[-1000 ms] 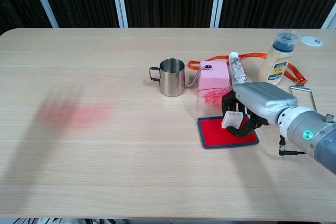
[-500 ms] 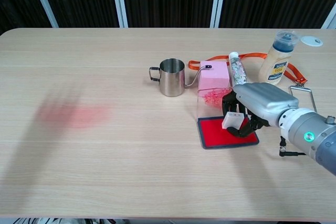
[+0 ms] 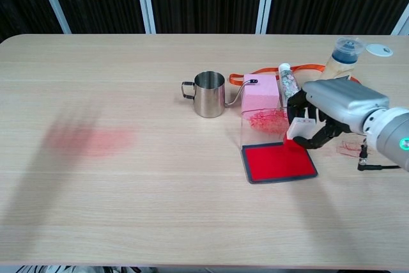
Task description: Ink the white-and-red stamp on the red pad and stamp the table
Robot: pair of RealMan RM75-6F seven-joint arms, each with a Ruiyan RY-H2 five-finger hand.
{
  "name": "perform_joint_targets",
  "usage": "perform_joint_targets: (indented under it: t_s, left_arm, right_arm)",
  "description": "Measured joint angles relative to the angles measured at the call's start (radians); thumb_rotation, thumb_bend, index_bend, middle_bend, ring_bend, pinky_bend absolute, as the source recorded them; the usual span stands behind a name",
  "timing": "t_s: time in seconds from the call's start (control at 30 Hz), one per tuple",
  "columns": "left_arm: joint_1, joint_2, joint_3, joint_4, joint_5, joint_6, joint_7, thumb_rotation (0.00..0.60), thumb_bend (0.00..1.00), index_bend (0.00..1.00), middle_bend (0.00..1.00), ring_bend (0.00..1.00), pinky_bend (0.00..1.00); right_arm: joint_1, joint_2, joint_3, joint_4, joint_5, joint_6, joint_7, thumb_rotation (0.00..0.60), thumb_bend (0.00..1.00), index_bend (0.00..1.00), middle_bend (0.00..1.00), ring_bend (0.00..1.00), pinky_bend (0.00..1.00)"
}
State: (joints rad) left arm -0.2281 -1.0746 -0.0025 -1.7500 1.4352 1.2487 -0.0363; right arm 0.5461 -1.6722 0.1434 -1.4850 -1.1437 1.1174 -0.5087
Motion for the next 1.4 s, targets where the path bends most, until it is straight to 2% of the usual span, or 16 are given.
perform_joint_targets:
  t_s: [0.3, 0.5, 1.4]
  left_arm:
    - [0.007, -0.002, 0.003, -0.002, 0.012, 0.015, 0.002, 0.600, 0.00, 0.00, 0.00, 0.00, 0.00]
    - [0.011, -0.009, 0.005, 0.001, 0.014, 0.023, 0.019, 0.600, 0.00, 0.00, 0.00, 0.00, 0.00]
    - [0.017, -0.015, 0.004, -0.006, -0.005, 0.021, 0.040, 0.600, 0.00, 0.00, 0.00, 0.00, 0.00]
  right_arm:
    - [-0.047, 0.123, -0.023, -0.022, -0.016, 0.018, 0.055, 0.600, 0.61, 0.78, 0.67, 0.51, 0.45]
    - [-0.080, 0.148, -0.039, 0.013, -0.013, 0.019, 0.121, 0.600, 0.60, 0.78, 0.66, 0.50, 0.45]
    - [-0.108, 0.061, -0.041, 0.195, -0.043, -0.021, 0.265, 0.600, 0.52, 0.78, 0.60, 0.45, 0.45]
